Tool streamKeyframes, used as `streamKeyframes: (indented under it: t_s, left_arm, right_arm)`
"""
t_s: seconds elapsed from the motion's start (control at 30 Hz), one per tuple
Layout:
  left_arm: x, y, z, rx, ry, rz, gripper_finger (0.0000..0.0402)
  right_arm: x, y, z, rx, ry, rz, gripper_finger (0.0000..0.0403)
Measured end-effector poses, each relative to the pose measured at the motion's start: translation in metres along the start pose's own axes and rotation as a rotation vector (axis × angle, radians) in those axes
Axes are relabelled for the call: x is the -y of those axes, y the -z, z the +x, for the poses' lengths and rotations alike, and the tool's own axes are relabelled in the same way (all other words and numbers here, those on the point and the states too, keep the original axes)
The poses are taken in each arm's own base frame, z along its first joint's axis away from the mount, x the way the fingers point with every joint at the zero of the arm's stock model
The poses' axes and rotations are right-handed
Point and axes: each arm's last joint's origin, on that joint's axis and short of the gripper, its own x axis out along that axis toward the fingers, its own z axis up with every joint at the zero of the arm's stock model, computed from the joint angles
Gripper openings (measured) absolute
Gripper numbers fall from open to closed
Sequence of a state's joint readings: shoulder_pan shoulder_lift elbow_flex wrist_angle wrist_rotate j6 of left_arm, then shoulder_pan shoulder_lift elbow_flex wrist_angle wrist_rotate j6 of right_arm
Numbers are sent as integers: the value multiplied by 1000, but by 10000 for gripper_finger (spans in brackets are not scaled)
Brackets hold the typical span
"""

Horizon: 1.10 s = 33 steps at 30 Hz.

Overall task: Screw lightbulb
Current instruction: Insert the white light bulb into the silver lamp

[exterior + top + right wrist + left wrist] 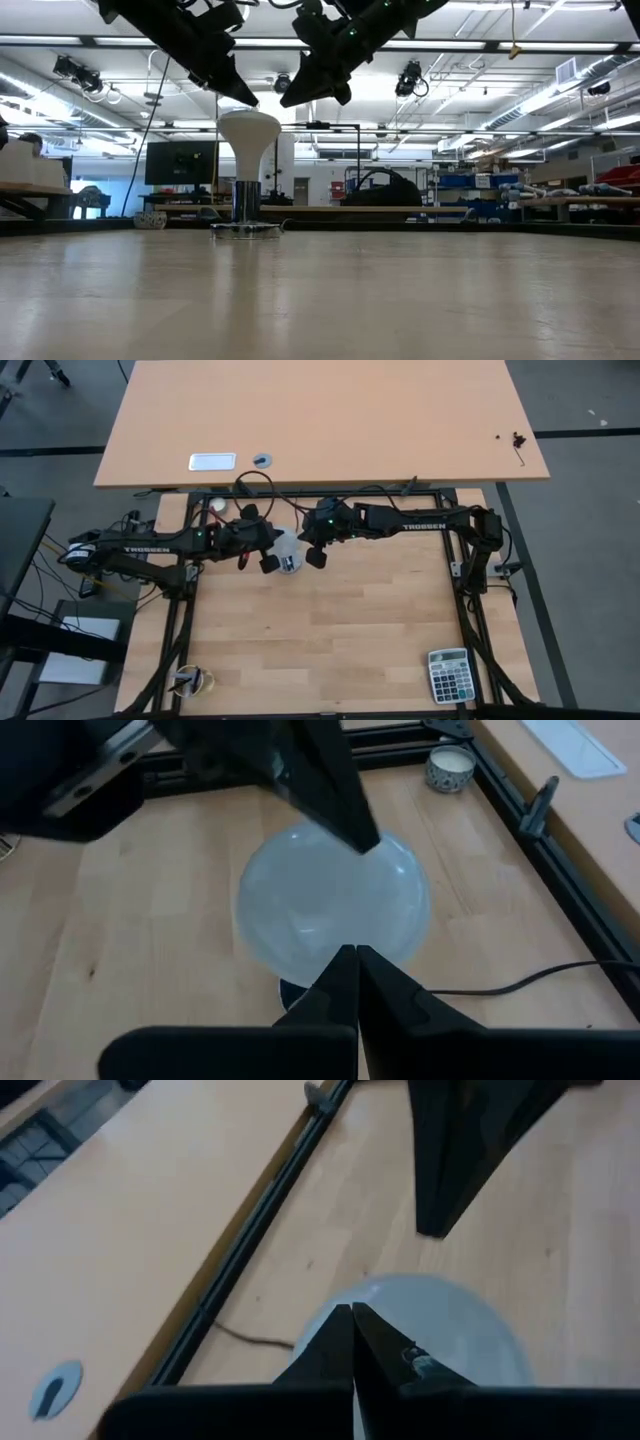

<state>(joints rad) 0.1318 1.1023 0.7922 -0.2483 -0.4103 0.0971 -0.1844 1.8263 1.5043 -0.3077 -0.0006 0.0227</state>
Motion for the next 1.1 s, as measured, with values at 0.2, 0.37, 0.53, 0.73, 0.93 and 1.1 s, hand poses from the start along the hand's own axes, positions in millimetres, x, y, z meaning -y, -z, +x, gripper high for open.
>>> streamKeyframes:
  t_s: [0.2,0.37,0.53,0.73,0.93,1.1]
  left_arm:
    - [-1,7,1,-77,0,1,0]
    - [-5,9,5,-98,-29,-27,0]
    - [-6,9,6,-103,-29,-30,0]
    - [-6,11,5,-121,-18,-35,0]
    - [-4,19,8,-127,-12,-46,0]
    - [-2,23,11,-108,-14,-57,0]
  right_arm:
    - [7,0,0,-1,15,10,9]
    - [11,0,1,-2,22,15,9]
    - [11,1,6,11,23,10,9]
    - [15,9,22,-5,28,4,9]
    - [15,6,27,42,34,1,9]
    - [16,6,27,44,59,2,9]
